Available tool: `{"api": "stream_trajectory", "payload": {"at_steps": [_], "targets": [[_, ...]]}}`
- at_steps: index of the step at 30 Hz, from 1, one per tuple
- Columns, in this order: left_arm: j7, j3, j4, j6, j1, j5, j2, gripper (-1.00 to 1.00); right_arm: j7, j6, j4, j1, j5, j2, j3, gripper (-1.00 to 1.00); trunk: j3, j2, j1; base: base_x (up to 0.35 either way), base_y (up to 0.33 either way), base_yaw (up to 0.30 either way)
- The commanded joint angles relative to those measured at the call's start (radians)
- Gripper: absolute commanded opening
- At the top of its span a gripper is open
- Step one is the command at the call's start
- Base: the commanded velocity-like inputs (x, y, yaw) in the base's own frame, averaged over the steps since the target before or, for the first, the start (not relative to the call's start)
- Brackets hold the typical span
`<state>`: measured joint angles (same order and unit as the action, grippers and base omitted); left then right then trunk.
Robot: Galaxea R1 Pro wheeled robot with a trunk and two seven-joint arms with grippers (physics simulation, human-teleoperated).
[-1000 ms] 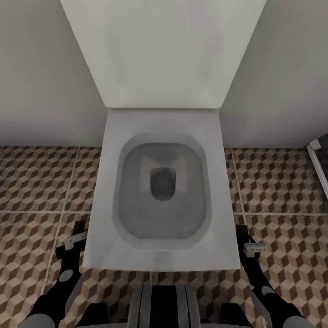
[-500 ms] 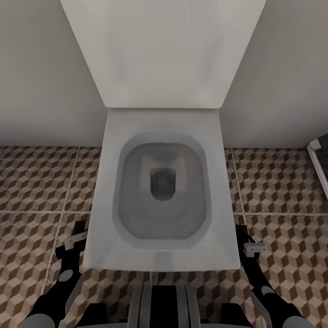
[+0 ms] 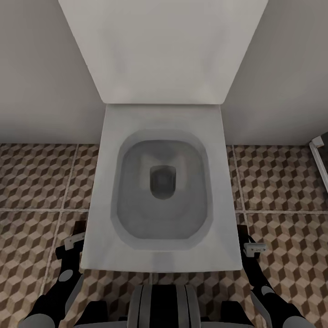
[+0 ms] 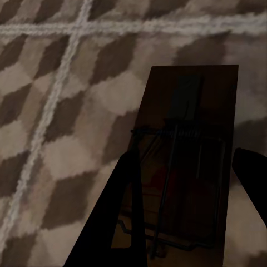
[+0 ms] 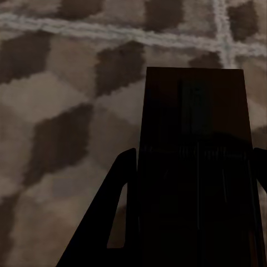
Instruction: Take the four mousetraps from the cabinet in the bathroom and place them on the bathroom floor. Make sure all four end up on the same floor surface, and ensure that at least two of them are either under or directly next to the same bathroom sink.
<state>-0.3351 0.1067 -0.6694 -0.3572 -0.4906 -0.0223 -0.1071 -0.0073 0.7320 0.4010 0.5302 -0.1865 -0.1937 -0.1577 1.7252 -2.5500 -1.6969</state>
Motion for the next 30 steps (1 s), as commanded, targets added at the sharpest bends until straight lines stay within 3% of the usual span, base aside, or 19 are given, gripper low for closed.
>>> {"api": "stream_trajectory", "payload": {"at_steps": [1, 13, 22, 30], "targets": [[-0.002, -0.001, 0.001, -0.003, 0.0, -0.002, 0.0, -1.0, 0.003, 0.004, -0.001, 0.001, -0.012, -0.001, -0.008, -1.0, 0.0, 0.0, 0.0, 0.0, 0.0, 0.0], [-0.004, 0.004, 0.0, -0.005, 0.0, -0.002, -0.003, -1.0, 0.001, 0.011, -0.001, 0.001, -0.013, -0.003, -0.005, -1.0, 0.0, 0.0, 0.0, 0.0, 0.0, 0.0], [-0.004, 0.039, 0.0, -0.027, 0.0, -0.002, -0.01, -1.0, -0.003, 0.012, -0.001, 0.001, -0.009, -0.004, 0.064, -1.0, 0.0, 0.0, 0.0, 0.0, 0.0, 0.0], [-0.003, 0.042, 0.001, -0.031, 0.0, -0.002, -0.021, -1.0, -0.003, 0.012, -0.001, 0.001, -0.007, -0.004, 0.073, -1.0, 0.0, 0.0, 0.0, 0.0, 0.0, 0.0]]}}
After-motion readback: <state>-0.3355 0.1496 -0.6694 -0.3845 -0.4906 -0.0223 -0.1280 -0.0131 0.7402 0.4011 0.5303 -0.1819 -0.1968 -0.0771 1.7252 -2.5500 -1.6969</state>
